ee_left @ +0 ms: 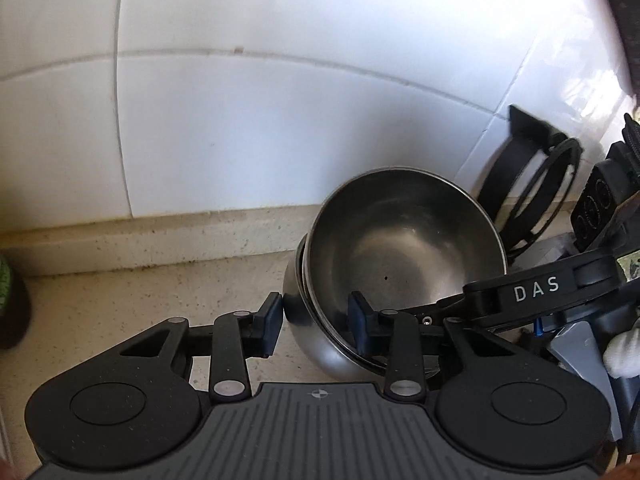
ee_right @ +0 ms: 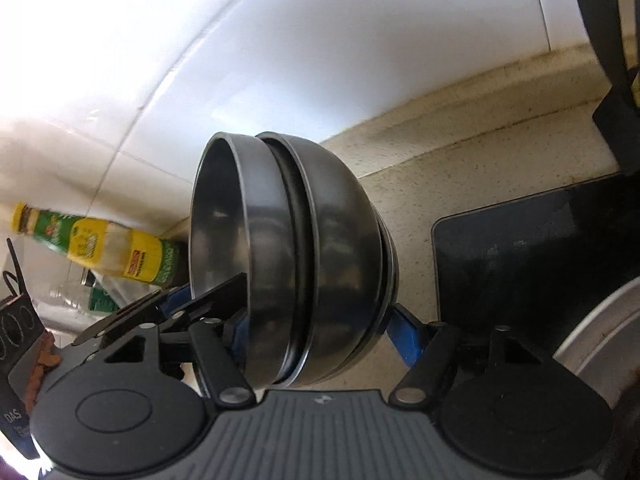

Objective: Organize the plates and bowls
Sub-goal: 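Lift and carry the bowl stack over the plate stack on the towel, then lower the bowl stack onto the pink-flower plates with the right tool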

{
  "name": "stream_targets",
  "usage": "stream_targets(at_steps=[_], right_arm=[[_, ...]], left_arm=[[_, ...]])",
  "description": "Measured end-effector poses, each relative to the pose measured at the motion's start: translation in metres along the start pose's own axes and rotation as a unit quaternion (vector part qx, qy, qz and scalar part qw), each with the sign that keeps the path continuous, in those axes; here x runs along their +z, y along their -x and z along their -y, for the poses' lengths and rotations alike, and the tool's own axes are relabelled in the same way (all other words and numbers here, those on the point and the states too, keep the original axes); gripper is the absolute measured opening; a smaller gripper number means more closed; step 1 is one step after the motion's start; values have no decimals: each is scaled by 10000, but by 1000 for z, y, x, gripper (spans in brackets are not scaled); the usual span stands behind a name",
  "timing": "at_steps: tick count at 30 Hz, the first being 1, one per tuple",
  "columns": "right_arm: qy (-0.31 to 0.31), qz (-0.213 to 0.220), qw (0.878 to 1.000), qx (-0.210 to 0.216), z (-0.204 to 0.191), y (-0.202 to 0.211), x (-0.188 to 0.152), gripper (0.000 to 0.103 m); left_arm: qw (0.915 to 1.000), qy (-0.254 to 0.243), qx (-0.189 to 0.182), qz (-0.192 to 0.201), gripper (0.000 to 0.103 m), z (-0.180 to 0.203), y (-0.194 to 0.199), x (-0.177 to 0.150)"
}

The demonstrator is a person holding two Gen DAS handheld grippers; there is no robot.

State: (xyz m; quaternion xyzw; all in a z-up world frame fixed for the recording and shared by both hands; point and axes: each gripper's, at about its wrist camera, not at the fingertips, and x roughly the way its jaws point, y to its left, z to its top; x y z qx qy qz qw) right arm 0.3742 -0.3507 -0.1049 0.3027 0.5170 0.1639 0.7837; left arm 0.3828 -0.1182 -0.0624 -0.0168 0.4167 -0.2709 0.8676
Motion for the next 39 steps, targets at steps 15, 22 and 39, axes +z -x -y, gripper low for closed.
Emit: stream_targets(at_steps=[15, 22, 39], right_arm=[[429, 414, 9982, -70, -75, 91, -86, 81], [435, 467, 9980, -9, -105, 100, -151, 82], [646, -607, 9955, 331, -98, 79, -269, 82]], left_arm=[[9980, -349, -51, 516, 42, 38, 121, -42], [9967, -486, -92, 640, 42, 50, 179, -81], [9969, 337, 619, 359, 42, 65, 238, -210]])
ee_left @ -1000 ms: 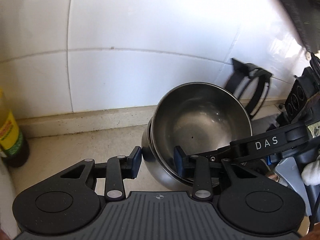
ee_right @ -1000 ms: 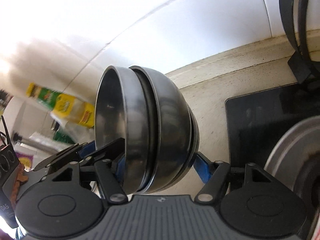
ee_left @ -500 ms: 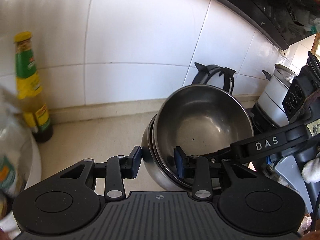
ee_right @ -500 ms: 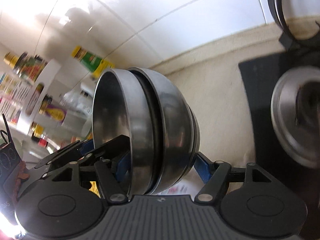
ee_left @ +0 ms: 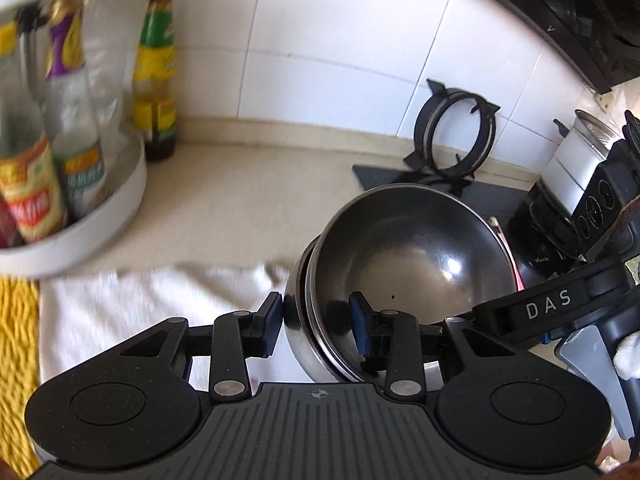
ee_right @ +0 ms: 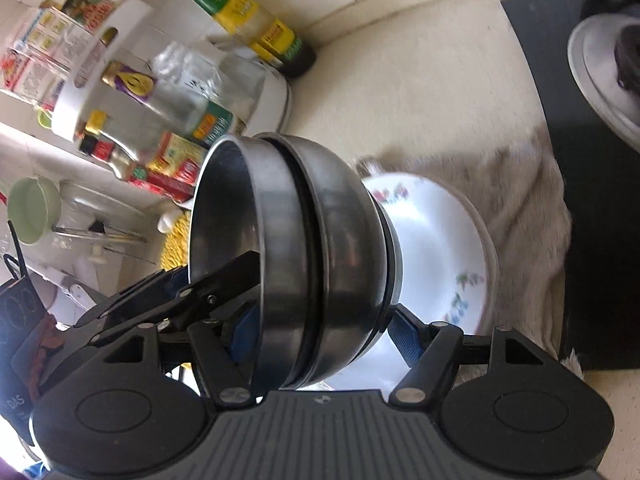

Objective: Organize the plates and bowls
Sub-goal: 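Lower the bowl stack onto the pink-flower plates with the right tool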

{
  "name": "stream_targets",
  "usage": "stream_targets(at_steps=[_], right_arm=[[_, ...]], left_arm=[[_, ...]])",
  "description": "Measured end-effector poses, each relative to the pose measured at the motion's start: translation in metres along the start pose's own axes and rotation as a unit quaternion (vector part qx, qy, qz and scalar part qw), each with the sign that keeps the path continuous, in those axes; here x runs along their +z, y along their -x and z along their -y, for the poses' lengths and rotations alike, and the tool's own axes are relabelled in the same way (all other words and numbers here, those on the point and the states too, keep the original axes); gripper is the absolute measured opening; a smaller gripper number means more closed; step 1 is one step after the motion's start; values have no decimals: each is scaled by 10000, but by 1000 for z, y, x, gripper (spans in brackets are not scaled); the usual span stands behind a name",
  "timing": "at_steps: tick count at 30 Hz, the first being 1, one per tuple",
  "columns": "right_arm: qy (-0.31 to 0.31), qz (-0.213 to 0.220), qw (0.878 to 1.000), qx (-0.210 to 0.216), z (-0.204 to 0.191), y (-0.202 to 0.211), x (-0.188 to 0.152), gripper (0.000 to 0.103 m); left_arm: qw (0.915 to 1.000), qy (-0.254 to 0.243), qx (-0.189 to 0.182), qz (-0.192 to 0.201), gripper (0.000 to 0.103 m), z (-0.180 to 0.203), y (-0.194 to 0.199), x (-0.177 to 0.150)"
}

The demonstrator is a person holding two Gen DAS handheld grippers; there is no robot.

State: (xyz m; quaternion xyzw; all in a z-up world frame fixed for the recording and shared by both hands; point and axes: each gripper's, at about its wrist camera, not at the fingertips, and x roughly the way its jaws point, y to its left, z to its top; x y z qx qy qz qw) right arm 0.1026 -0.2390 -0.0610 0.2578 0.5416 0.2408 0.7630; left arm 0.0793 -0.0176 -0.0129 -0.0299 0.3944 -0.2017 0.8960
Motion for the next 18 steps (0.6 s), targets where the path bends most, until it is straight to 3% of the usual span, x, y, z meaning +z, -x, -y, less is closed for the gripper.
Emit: stream_targets(at_steps=[5, 11, 18], right_arm=[[-53, 59, 10000, -59, 18, -13, -11, 82], [-6, 226, 9997, 6, 22, -9, -24, 83], [150, 388, 9990, -166, 15, 2, -22, 93]], left_arm=[[9994, 270, 161, -130, 41, 0, -12, -20], [9991, 248, 337, -103, 47, 0, -18, -37], [9985, 99, 508, 188, 67, 3, 0, -37]])
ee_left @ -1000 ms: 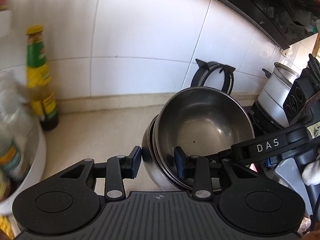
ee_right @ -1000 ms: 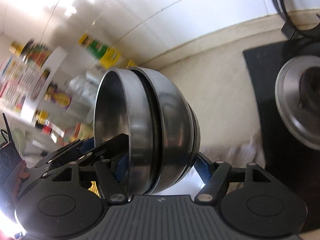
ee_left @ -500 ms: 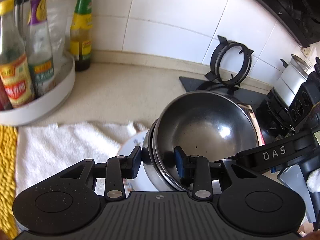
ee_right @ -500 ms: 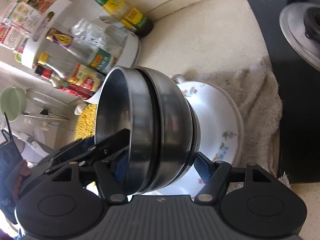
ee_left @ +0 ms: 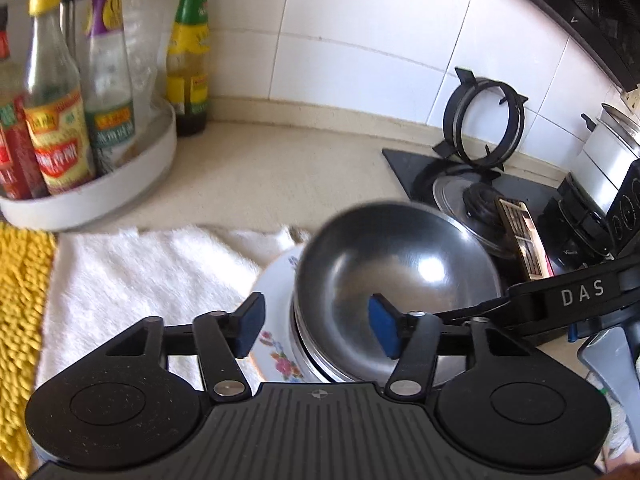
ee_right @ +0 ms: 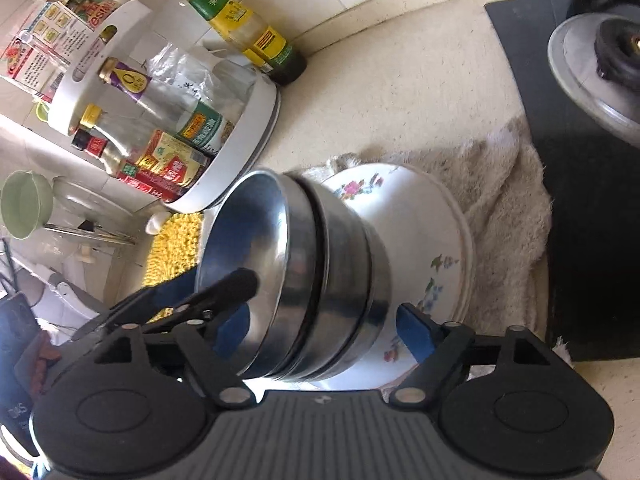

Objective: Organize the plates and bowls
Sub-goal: 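Lower the bowl stack onto the pink-flower plates with the right tool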

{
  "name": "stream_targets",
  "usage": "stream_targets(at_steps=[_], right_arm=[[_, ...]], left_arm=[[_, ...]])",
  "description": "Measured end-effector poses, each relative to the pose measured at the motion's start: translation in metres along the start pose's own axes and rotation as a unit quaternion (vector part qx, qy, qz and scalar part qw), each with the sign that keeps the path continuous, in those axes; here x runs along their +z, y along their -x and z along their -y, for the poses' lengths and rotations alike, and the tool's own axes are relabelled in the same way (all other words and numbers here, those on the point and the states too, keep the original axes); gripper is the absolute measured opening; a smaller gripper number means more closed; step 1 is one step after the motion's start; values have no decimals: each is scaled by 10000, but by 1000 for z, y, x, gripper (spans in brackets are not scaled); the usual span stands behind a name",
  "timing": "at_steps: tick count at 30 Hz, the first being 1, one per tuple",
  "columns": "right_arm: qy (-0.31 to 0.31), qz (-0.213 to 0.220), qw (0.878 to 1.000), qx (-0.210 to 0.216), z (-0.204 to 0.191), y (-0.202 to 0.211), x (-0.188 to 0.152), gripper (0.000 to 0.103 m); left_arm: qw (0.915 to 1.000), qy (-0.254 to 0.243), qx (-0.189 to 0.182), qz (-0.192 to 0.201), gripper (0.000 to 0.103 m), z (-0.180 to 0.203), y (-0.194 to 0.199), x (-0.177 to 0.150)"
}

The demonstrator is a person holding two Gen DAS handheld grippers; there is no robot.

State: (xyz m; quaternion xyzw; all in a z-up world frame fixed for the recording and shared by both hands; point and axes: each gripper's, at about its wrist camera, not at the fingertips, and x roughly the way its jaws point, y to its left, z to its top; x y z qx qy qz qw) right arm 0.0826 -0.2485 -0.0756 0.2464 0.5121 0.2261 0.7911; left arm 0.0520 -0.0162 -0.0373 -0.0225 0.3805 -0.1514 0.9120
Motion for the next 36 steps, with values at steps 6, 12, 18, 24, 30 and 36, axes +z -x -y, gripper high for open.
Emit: stream_targets(at_steps=[6, 12, 18, 24, 30, 36], right_arm=[[-63, 146, 9999, 44, 4, 12, 1, 93], [-44, 341, 9994, 83, 2, 28, -3, 94], [125, 666, 9977, 51, -9, 56, -18, 97], [404, 875, 9953, 36, -27, 72, -41, 98], [568, 1007, 9932, -153, -40, 78, -69, 99], [493, 1205, 9911, -269, -47, 79, -92, 103]], left_arm=[[9999, -62, -66, 118, 71, 3, 9, 1], [9998, -106, 12, 147, 73, 3, 13, 0], [9979, -250, 340, 495, 83, 7, 38, 1], [9961, -254, 568, 622, 86, 13, 58, -10], [9947, -287, 707, 695, 96, 18, 73, -23], [9943, -345, 689, 738, 102, 18, 82, -31]])
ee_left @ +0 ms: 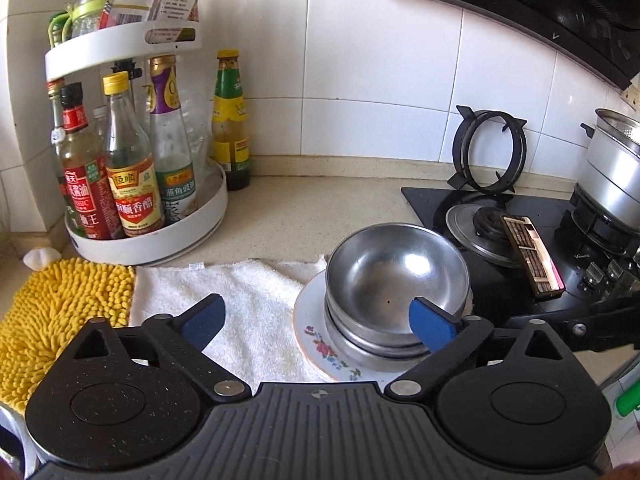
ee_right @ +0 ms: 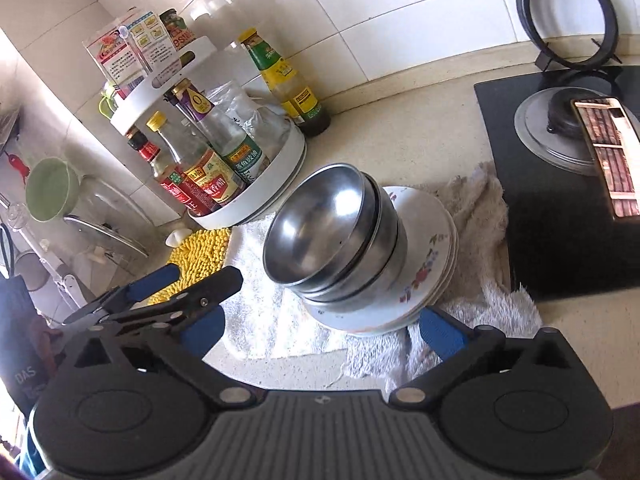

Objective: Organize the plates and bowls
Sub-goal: 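Lower the bowl stack onto the pink-flower plates with the right tool, then open the right tool and withdraw it from the bowls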

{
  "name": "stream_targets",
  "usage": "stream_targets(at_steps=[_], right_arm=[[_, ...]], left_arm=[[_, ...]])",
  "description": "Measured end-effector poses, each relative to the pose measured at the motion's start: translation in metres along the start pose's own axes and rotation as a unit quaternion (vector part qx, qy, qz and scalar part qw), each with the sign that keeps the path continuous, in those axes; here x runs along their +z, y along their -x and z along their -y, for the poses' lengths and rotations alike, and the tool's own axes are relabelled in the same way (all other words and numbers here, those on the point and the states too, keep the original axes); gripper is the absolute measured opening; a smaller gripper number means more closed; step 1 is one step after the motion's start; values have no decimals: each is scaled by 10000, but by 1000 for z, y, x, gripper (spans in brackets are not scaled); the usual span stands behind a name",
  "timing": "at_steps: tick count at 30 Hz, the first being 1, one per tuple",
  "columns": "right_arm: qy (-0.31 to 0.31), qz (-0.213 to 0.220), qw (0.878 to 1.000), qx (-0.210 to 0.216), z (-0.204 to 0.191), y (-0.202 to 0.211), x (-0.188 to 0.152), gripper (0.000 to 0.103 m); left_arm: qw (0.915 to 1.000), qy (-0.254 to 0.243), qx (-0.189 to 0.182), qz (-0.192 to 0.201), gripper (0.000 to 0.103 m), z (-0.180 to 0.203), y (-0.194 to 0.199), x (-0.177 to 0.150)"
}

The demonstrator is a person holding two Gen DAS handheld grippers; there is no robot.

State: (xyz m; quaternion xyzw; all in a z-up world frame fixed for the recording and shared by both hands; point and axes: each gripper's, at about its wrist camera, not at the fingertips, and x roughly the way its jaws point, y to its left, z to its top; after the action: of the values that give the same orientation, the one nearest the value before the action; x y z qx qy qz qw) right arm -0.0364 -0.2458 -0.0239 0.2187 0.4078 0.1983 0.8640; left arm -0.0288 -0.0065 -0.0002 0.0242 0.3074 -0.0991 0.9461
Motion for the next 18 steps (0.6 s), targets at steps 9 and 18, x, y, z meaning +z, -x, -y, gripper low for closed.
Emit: stream_targets(at_steps=[9, 18], right_arm=[[-138, 286, 9981, -532, -20, 3, -30, 103], [141, 524, 9893, -1351, -40, 11, -59, 103]], left_arm=[[9998, -66, -128, -148, 103, -21, 7, -17], [9983, 25, -462, -366, 103, -26, 10, -35]])
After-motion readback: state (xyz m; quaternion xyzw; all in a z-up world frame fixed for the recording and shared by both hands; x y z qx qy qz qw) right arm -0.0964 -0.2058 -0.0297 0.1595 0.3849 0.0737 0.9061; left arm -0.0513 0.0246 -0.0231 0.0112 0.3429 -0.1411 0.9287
